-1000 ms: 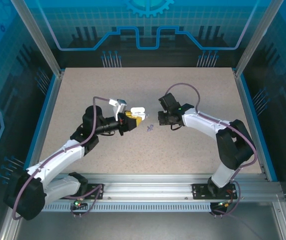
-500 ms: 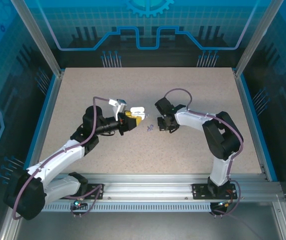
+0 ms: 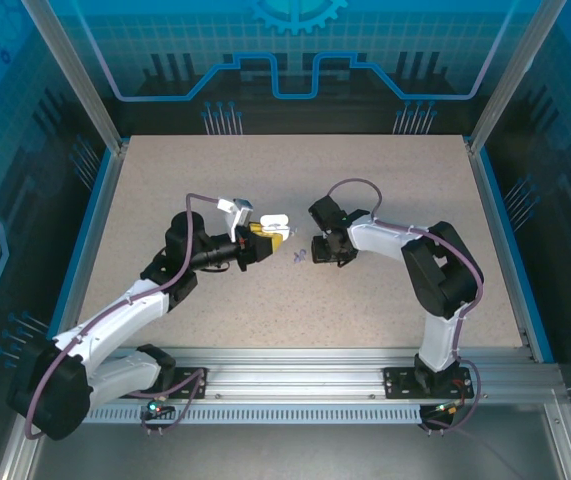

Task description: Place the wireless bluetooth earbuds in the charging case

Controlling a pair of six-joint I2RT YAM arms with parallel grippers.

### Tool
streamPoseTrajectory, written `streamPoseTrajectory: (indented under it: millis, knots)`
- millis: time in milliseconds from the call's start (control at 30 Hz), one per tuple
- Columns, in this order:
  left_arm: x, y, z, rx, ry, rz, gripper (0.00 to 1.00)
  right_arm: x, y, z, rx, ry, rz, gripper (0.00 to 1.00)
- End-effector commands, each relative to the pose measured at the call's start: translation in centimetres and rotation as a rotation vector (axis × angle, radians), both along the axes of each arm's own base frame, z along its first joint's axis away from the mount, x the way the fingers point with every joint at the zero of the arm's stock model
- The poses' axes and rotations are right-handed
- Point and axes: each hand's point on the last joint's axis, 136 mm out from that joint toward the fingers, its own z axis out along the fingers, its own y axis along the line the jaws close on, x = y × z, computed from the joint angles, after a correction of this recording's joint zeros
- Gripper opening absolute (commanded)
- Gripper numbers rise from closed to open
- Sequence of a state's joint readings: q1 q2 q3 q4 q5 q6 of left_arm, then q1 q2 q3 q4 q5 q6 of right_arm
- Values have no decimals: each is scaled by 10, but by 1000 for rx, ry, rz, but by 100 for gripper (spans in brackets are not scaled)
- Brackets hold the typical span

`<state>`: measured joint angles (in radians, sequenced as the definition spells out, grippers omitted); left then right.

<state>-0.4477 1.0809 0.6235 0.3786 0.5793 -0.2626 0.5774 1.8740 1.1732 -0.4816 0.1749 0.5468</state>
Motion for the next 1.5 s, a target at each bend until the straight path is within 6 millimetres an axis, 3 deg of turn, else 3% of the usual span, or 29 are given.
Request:
streamPoseTrajectory:
  millis: [0, 300, 567, 1033, 1467]
  knots:
    - [1, 3, 5, 4, -26, 9, 16, -6, 5, 18, 32, -12, 30, 53]
    - [1, 2, 7, 5, -30, 6, 16, -14, -26, 33, 2, -56, -11, 50]
    - [1, 2, 10, 5, -35, 3, 16, -30, -43, 19, -39, -20, -28, 23]
    - [-1, 2, 11, 2, -33, -3, 16, -31, -18, -7, -25, 24, 1, 19]
    - [-2, 1, 10, 1, -30, -7, 16, -24, 13, -5, 28, 5, 11, 20]
